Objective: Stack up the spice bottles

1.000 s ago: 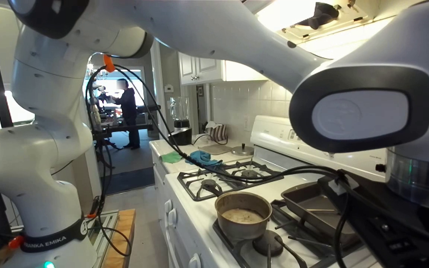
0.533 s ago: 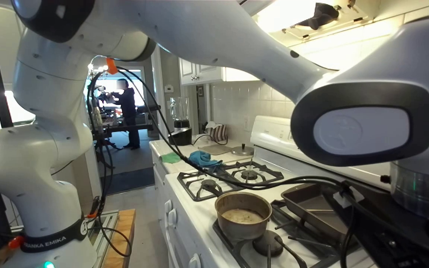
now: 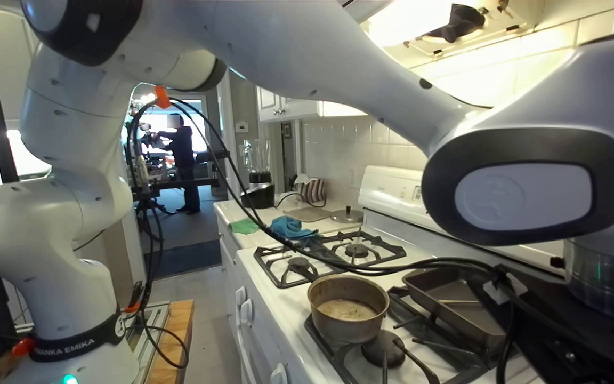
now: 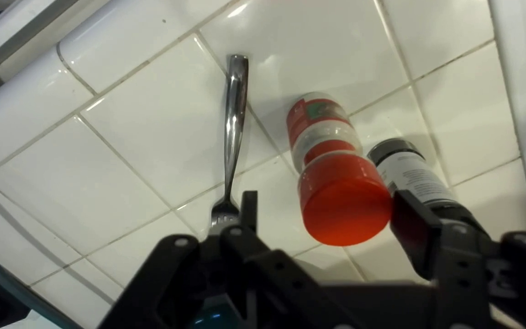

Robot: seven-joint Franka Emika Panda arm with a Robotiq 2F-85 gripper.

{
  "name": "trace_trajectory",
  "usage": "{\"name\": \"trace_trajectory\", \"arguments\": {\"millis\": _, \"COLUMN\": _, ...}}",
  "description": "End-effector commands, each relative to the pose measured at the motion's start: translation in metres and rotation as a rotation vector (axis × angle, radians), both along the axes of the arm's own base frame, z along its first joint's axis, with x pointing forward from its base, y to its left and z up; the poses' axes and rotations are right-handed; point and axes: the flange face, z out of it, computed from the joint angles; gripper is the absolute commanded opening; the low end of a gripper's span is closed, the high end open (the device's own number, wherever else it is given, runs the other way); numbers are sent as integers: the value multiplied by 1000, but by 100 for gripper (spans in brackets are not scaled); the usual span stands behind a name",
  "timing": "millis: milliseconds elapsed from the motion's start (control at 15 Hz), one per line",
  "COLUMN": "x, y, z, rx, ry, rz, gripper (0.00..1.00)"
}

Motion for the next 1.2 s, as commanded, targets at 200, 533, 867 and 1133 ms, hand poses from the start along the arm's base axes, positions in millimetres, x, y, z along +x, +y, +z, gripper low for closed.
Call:
{"name": "trace_trajectory", "arguments": {"millis": 200, "x": 9, "y": -4, "z": -2, "rx": 1, "ry": -22, "rz": -1, "gripper": 24}}
{"name": "trace_trajectory", "arguments": {"millis": 533, "x": -2, "y": -1, "z": 20, "rx": 7, "ry": -21, "rz": 8, "gripper": 23}}
{"name": "trace_trajectory", "arguments": {"millis": 867, "x": -10, "y": 1, "z": 64, "rx": -36, "ry": -46, "rz": 30, "gripper": 23}}
{"name": "trace_trajectory", "arguments": {"millis": 1133, "x": -10, "y": 2, "z": 103, "rx": -73, "ry": -80, "rz": 47, "gripper": 23}}
